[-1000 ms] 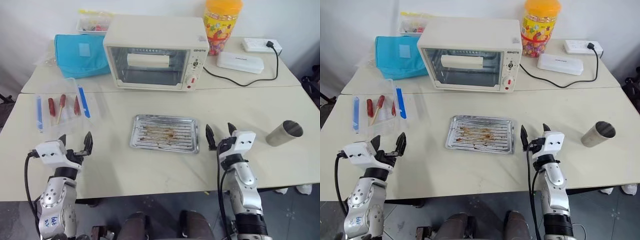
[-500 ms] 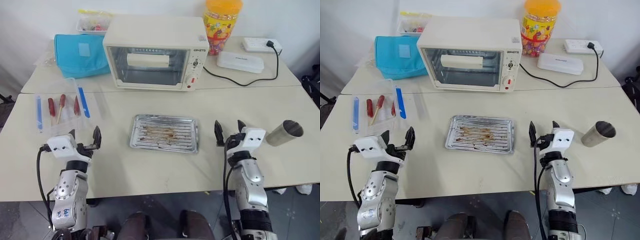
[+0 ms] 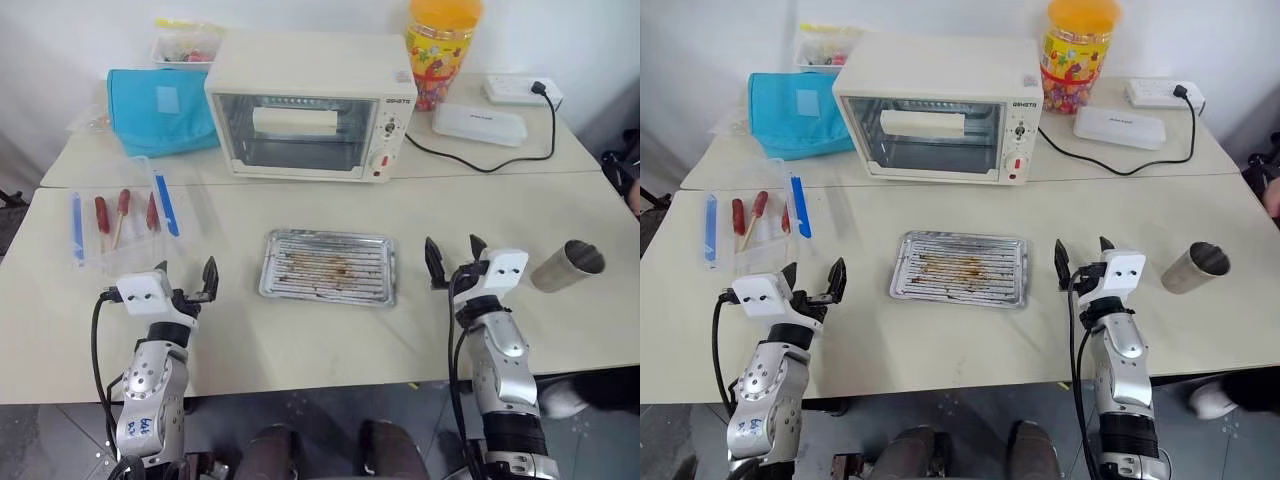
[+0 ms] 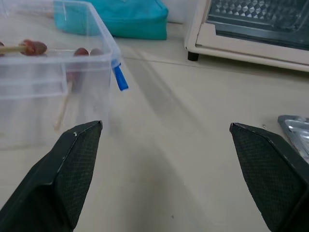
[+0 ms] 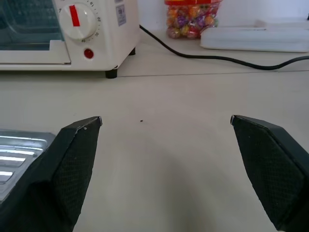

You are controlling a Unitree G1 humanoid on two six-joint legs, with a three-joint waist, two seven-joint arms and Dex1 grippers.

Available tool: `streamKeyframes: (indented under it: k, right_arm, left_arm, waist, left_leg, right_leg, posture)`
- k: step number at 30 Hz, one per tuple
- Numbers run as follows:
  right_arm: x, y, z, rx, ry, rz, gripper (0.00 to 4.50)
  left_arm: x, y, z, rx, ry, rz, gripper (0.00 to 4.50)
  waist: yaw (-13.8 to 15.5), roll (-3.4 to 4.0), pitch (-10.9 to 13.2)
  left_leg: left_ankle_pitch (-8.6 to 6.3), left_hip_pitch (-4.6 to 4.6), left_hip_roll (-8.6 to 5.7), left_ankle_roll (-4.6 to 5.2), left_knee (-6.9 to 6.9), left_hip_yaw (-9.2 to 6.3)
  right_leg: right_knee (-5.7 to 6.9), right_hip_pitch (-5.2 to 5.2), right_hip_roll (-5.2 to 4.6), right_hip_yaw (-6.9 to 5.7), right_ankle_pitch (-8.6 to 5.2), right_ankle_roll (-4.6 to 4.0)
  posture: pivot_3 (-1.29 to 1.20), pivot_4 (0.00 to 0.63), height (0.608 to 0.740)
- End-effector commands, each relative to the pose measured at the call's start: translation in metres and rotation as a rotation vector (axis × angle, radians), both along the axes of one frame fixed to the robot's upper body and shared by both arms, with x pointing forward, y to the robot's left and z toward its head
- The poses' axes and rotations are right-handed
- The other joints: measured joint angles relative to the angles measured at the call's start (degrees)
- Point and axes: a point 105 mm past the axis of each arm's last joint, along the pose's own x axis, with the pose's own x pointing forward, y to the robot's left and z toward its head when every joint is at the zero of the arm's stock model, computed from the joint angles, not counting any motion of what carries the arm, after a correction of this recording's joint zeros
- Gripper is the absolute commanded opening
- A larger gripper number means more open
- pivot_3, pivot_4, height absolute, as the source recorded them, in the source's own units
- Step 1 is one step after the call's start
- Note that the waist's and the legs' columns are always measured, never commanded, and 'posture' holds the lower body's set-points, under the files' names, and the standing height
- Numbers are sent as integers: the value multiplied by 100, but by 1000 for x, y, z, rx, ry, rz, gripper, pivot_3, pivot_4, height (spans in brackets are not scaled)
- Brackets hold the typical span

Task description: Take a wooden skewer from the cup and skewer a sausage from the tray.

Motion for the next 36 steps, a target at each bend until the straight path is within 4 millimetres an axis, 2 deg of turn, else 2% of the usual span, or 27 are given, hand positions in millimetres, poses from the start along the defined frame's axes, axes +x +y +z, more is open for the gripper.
streamKeyframes:
  k: [1,2,3,4,5,8,22,26,36]
  right_arm:
    - [0,1,4,-19,-17,8,4500]
    - [0,1,2,-24,-14,2,4500]
    - [0,1,2,-26,-11,1,4500]
    - [1,0,2,-28,-9,2,4500]
    - [1,1,2,-29,-9,7,4500]
    - [-1,5,4,-39,-12,46,4500]
    - [-20,3,-9,-43,32,43,4500]
    - [-22,9,-7,-34,24,76,4500]
    - [-24,8,-4,-36,15,78,4500]
  left_arm:
    - [-5,2,12,24,-50,12,4491]
    - [-5,3,11,27,-49,18,4491]
    - [-6,3,10,28,-49,24,4491]
    - [-6,4,10,27,-50,28,4491]
    - [-7,3,10,27,-51,28,4491]
    - [-6,0,11,36,-57,8,4491]
    - [-7,-6,11,42,-60,-60,4491]
    - [-7,-1,7,75,-31,-44,4491]
    - [-4,2,10,57,-47,-24,4491]
  waist:
    - [-29,7,-4]
    - [-27,15,-3]
    - [-10,20,-4]
    - [31,19,-4]
    - [72,20,-4]
    - [122,20,-4]
    - [162,20,-4]
    - [181,13,-7]
    - [131,11,-8]
  left_leg:
    - [38,8,-48,12,-48,-69]
    - [84,24,-110,21,-90,-157]
    - [101,3,-147,26,-91,-223]
    - [107,-1,-144,15,-71,-225]
    - [105,1,-146,13,-68,-228]
    - [105,-7,-151,9,-69,-230]
    - [102,-1,-125,-4,-77,-155]
    - [83,-5,-65,-35,-73,-5]
    - [81,1,-22,-39,-73,17]
  right_leg:
    - [-25,54,-49,-89,0,1]
    - [-31,78,-93,-139,1,3]
    - [-17,80,-107,-138,1,3]
    - [49,34,-99,-88,7,9]
    - [56,35,-98,-60,7,9]
    - [3,45,-59,47,6,9]
    - [-49,34,-28,119,5,11]
    - [-62,-39,12,206,5,10]
    - [-47,-55,40,192,5,10]
  posture:
    - [0,150,740]
    - [0,150,740]
    - [0,150,740]
    - [0,150,740]
    - [0,150,740]
    - [0,150,740]
    - [0,150,740]
    - [0,150,740]
    - [0,150,740]
